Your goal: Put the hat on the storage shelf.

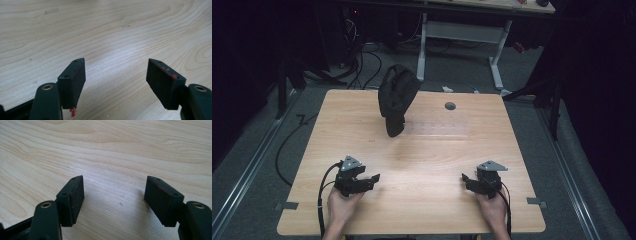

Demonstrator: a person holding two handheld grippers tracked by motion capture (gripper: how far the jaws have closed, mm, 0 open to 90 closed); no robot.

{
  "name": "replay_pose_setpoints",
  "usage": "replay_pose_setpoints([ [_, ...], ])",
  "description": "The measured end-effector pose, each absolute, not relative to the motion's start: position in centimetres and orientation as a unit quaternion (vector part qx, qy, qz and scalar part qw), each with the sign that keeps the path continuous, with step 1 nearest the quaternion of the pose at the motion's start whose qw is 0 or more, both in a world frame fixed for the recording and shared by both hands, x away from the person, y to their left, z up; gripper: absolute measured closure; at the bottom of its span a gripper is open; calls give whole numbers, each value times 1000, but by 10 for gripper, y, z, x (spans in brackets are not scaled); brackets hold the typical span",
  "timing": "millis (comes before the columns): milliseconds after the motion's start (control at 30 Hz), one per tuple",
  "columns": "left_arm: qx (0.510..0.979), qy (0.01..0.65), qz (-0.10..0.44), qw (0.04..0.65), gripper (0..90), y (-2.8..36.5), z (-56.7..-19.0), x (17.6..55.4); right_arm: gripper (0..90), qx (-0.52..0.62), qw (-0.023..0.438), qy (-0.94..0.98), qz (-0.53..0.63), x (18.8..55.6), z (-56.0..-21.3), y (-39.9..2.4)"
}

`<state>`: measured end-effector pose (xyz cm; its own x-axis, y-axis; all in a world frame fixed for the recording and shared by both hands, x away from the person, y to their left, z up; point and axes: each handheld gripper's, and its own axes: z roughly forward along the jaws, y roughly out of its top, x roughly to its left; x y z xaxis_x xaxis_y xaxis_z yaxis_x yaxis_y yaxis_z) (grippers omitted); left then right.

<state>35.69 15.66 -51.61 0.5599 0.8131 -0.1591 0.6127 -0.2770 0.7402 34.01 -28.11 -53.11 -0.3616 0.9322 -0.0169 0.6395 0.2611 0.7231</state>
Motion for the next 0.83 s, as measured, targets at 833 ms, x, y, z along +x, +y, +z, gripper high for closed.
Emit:
replay_pose_setpoints([
  [833,796,450,190,358,266,147,-536,356,324,517,228,761,320,340,-531,-281],
])
